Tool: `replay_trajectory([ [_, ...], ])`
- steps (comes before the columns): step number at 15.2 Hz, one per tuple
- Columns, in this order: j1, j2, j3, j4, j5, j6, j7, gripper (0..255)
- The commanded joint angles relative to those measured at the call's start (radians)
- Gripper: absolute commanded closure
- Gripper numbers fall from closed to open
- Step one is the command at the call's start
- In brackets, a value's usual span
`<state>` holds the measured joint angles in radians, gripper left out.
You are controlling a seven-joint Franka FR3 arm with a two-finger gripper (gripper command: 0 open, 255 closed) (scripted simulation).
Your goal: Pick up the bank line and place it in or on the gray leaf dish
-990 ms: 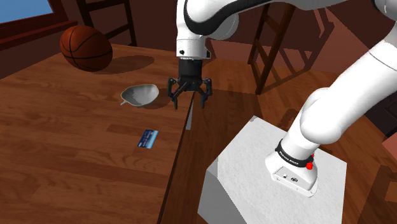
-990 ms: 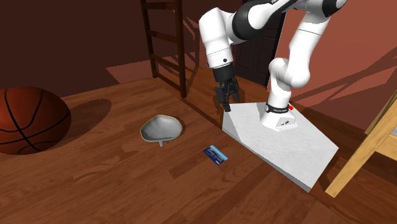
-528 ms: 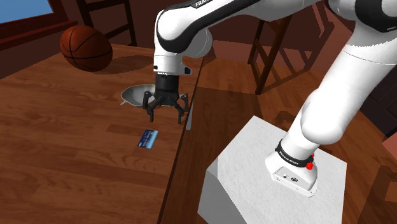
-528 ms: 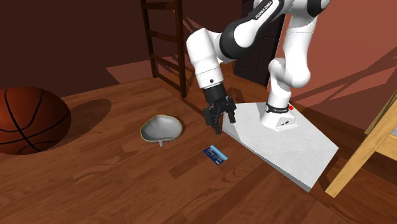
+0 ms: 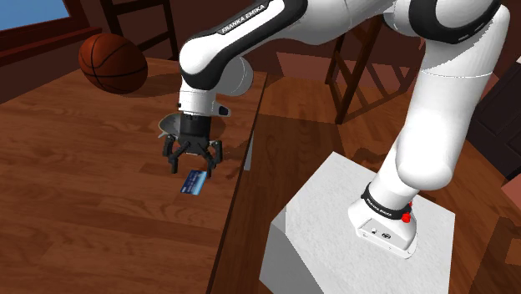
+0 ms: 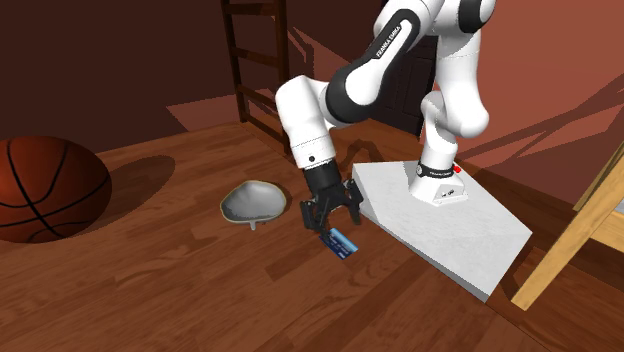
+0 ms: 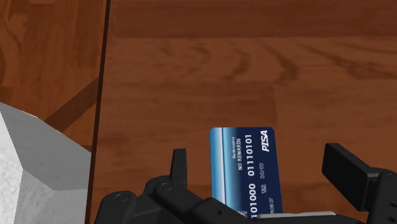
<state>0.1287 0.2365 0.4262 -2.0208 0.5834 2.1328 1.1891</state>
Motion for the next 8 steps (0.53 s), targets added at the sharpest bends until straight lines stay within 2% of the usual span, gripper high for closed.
replay_trajectory([
  [1, 0.01, 0.018, 0.005, -0.008, 0.005, 0.031, 0.001, 0],
  [5, 0.025, 0.044, 0.012, -0.021, 0.01, 0.075, -0.001, 0],
  [8, 0.025, 0.044, 0.012, -0.021, 0.01, 0.075, -0.001, 0],
])
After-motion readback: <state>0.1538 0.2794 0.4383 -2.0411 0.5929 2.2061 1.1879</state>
